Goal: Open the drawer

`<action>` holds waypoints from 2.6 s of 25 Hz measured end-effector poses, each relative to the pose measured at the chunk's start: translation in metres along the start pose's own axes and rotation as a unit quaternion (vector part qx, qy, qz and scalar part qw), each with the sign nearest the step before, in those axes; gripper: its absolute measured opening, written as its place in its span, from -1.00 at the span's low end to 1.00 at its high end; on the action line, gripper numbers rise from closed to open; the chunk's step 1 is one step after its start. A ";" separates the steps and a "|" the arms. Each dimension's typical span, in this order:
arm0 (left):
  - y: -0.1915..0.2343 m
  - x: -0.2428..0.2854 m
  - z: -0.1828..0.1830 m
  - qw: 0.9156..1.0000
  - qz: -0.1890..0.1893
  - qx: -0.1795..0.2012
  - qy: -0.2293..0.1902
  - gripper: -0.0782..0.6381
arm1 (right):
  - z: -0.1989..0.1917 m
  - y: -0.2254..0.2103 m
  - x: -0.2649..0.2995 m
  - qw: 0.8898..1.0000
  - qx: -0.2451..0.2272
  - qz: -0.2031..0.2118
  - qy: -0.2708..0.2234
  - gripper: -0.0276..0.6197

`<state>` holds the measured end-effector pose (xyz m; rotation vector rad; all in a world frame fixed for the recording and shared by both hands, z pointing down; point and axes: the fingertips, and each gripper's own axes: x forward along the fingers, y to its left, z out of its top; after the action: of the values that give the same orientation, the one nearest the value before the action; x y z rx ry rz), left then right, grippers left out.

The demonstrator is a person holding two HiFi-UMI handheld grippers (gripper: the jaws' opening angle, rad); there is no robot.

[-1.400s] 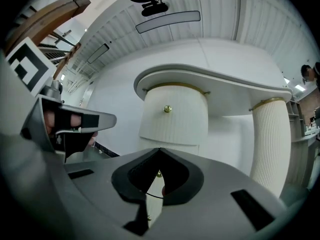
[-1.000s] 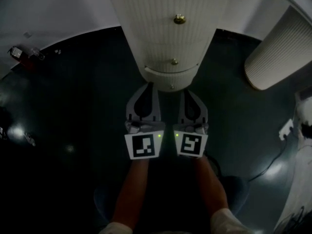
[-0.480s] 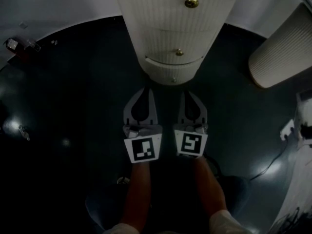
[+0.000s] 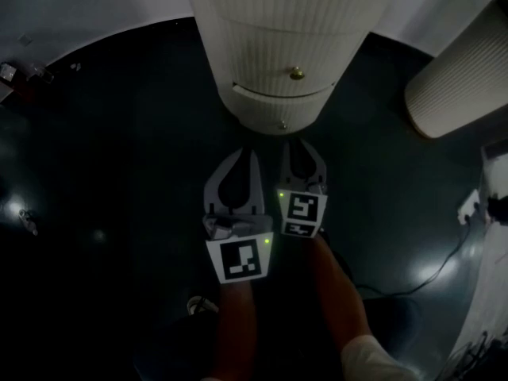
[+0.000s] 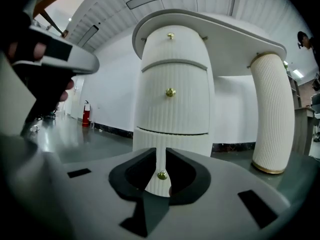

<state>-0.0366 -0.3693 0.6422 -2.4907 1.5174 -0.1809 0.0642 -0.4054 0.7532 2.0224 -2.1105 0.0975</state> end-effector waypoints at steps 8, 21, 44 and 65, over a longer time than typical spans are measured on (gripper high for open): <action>0.004 -0.008 -0.015 0.999 0.004 -0.041 0.005 -0.78 | -0.054 0.009 0.045 0.998 -0.020 0.003 0.054 -0.55; -0.005 -0.015 -0.043 0.998 0.000 -0.053 0.018 -0.78 | -0.094 0.002 0.090 0.996 0.003 -0.012 0.084 -0.55; 0.012 -0.022 -0.044 0.995 0.035 -0.092 0.006 -0.78 | -0.102 0.010 0.042 0.996 0.024 -0.029 0.077 -0.59; 0.007 -0.039 -0.047 0.997 0.019 -0.070 -0.010 -0.78 | -0.119 0.031 -0.066 0.999 0.003 -0.039 0.034 -0.59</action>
<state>-0.0705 -0.3438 0.6859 -2.5601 1.6205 -0.0451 0.0484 -0.3162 0.8590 2.0725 -1.9908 0.1571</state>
